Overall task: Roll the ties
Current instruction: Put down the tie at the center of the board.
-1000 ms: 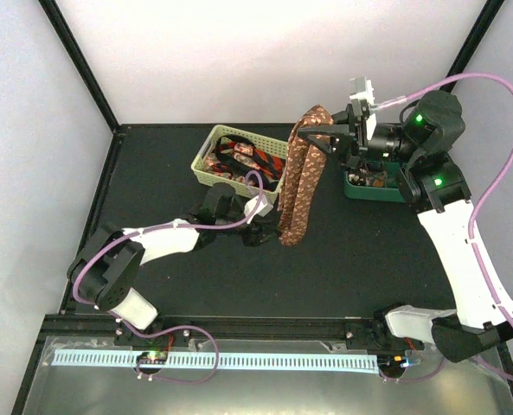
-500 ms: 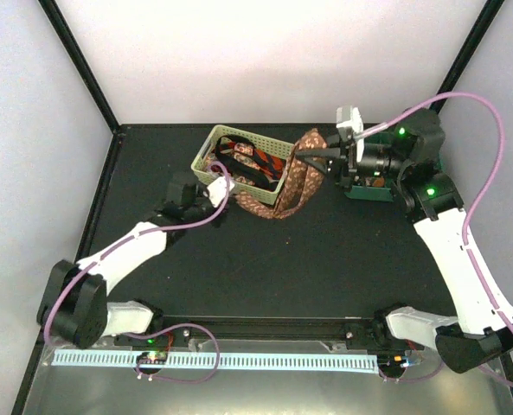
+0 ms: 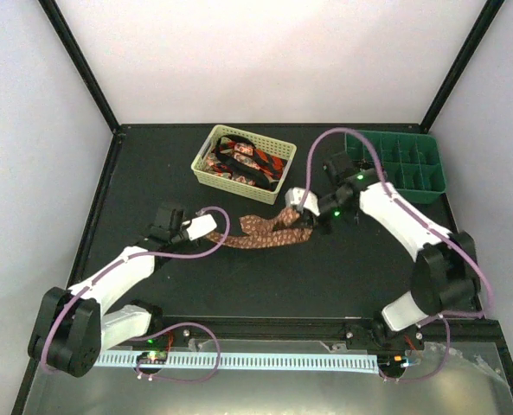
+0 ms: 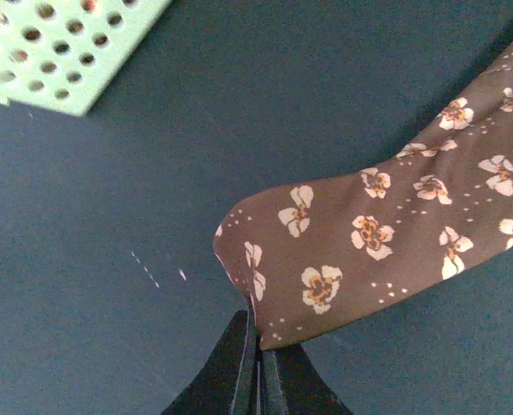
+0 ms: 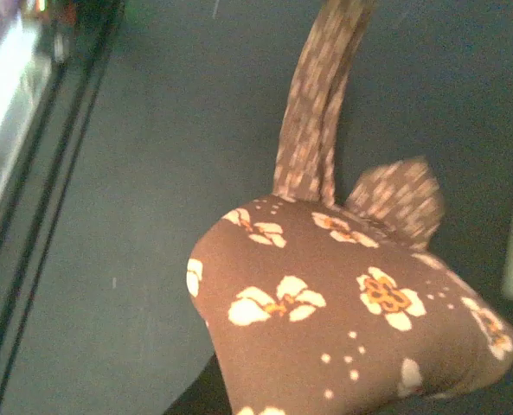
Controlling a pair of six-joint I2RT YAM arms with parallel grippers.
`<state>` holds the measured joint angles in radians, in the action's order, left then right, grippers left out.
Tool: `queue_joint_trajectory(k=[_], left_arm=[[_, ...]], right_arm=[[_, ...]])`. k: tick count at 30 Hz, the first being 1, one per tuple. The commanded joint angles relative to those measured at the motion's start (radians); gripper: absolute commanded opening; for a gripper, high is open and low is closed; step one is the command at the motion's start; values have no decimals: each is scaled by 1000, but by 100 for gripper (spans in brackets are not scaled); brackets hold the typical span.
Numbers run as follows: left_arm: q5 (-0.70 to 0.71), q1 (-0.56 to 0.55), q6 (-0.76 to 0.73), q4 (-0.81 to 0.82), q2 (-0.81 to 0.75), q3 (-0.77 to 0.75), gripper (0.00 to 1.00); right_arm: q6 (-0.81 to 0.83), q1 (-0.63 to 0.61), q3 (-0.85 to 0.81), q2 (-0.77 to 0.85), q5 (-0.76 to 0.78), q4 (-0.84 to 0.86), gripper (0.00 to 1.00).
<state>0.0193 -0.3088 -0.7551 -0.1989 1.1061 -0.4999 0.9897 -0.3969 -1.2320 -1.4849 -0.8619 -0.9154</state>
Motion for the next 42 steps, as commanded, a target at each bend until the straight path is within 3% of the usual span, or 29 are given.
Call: queue_joint_trajectory(k=[1,6,12,15,18,20,22,24,27,33,36,42], left_arm=[[125,12,-72,17,1,31,2],[109,20,-84,-25,-24,60,1],[48,20,-96,-71,-44,74,1],[-5,20,-99,-114,-39,65,1],[-48,16,-104,-147,-42,53,2],[-57,16,-105,-162,-40,45,2],[-54,16,-103,-165,-40,43,2],[-56,16,-94,-174,-37,36,2],[-72,16,-73,-191,-35,25,1],[-87,16,-52,-192,-28,16,2],[-88,16,-46,-194,-24,8,1],[-96,16,-35,-193,-20,-1,2]], right_arm=[[263,-59,95,-70,234,-6,2],[339,-60,207,-93,434,46,7],[346,-43,367,-24,609,126,35],[331,-2,363,-8,630,91,52],[308,21,339,26,666,48,61],[283,26,299,57,672,5,68],[240,26,240,76,657,-37,83],[174,22,156,77,608,-79,90],[-14,-19,50,71,524,-47,88],[-365,-247,-10,-15,618,169,73],[-457,-330,-100,-135,672,185,66],[-515,-430,-256,-385,763,216,62]])
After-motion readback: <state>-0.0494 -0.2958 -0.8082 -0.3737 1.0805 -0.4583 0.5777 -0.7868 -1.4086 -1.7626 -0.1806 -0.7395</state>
